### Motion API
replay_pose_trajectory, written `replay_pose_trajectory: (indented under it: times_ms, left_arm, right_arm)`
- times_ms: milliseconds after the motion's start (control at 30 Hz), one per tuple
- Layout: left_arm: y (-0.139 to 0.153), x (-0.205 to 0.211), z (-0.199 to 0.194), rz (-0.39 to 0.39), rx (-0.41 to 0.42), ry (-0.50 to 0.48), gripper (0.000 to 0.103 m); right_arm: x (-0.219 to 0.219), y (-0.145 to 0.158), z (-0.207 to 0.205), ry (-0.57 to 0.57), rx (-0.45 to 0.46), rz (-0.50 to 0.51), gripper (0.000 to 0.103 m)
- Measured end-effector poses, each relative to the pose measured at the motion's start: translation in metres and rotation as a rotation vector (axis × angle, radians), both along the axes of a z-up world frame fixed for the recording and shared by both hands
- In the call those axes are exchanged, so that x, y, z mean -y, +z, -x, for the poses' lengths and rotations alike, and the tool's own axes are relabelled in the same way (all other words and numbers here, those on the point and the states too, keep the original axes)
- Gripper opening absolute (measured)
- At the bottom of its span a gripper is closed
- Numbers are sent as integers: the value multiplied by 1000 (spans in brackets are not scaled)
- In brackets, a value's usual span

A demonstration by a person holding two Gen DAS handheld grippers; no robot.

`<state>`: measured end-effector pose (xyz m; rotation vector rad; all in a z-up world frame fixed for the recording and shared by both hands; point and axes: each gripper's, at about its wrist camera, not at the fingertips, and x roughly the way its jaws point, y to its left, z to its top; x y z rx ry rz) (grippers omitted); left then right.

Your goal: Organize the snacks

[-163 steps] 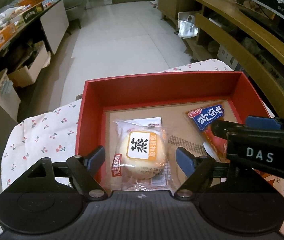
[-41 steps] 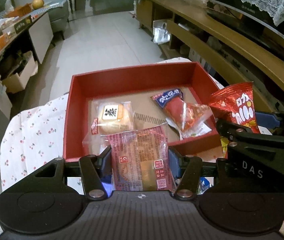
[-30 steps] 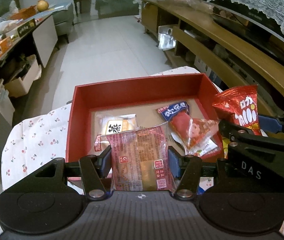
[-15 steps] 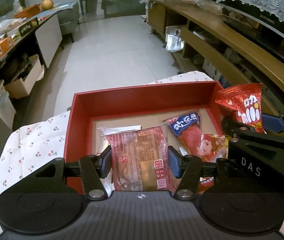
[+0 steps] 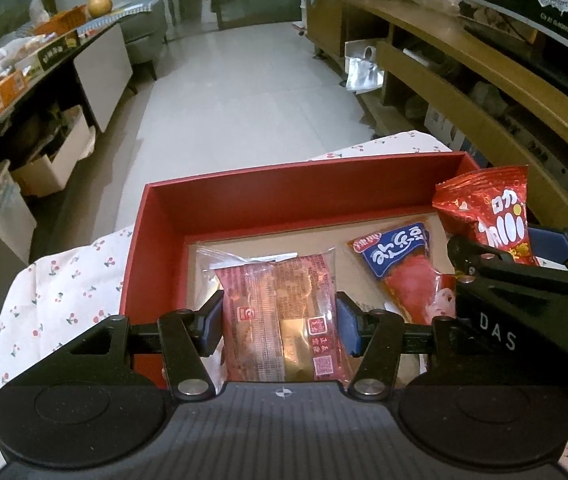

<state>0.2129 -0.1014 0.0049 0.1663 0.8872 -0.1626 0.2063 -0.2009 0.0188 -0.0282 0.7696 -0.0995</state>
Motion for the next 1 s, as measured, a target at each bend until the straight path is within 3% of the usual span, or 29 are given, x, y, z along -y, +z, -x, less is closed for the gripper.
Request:
replay_pose_trajectory:
  times_ms: [467,1000]
  left_arm:
    - [0,3,-2,-22,4,-10,69]
    - [13,0,1,11,37,-7,82]
  right_arm:
    - [6,-4,-7,-27,-26,0,58]
    - [11,3,0,-36,2,-15,58]
